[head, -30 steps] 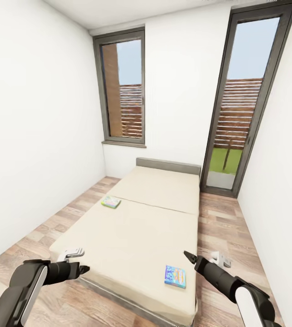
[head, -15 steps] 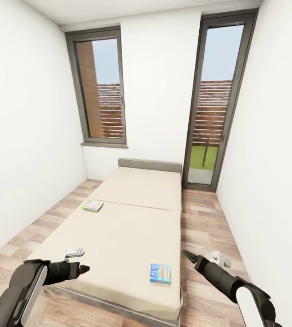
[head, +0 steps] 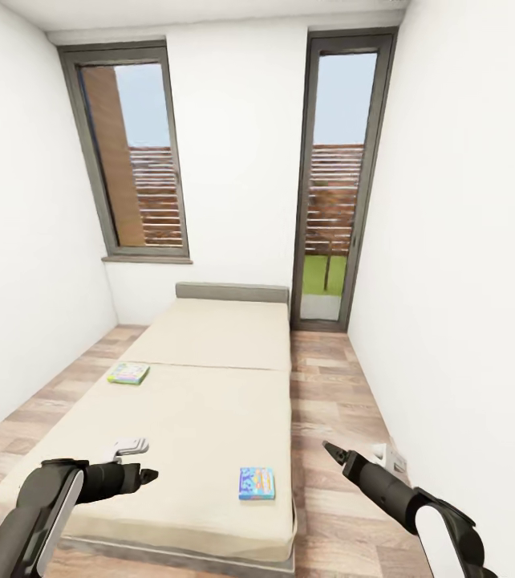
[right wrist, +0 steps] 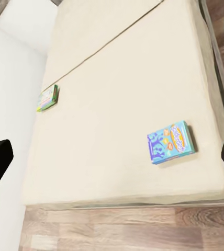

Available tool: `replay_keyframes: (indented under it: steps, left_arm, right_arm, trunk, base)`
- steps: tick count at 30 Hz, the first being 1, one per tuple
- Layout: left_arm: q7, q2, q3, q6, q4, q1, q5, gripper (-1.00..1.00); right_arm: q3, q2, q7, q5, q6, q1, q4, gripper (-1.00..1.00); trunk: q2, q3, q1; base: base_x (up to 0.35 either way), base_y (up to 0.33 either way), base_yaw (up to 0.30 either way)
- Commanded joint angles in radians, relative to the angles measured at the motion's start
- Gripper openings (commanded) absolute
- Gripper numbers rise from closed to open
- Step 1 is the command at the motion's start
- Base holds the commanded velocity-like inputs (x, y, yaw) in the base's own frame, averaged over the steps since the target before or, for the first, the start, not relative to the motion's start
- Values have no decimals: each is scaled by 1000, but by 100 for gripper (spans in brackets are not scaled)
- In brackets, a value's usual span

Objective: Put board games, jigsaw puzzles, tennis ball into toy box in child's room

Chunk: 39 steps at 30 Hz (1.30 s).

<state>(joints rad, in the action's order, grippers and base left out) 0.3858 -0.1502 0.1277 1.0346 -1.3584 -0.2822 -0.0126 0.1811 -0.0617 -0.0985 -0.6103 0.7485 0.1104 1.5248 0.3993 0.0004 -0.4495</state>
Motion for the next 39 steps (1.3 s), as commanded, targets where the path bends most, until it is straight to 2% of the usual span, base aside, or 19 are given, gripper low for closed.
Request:
replay_keyframes:
  steps: [1, 13, 23, 39]
  left_arm:
    - [2, 0, 1, 5, -1, 0, -1, 100]
    - [2, 0, 1, 2, -1, 0, -1, 100]
    - [2, 1, 1, 2, -1, 0, -1, 100]
    - [2, 1, 1, 2, -1, 0, 0, 100]
  right_arm:
    - [3, -1, -7, 4, 6, 1, -1, 100]
    - [3, -2, -7, 4, 5, 2, -2, 100]
    - [3, -2, -5, 6, 2, 2, -2, 100]
    - [1, -3, 6, 17, -3, 0, -2, 100]
  trunk:
    - [1, 0, -1]
    - [1, 0, -1]
    - [1, -2, -1]
    - [1, -4, -1]
  base:
    - [124, 0, -279]
    - [214, 0, -279]
    - [52, 0, -264]
    - [99, -51, -42]
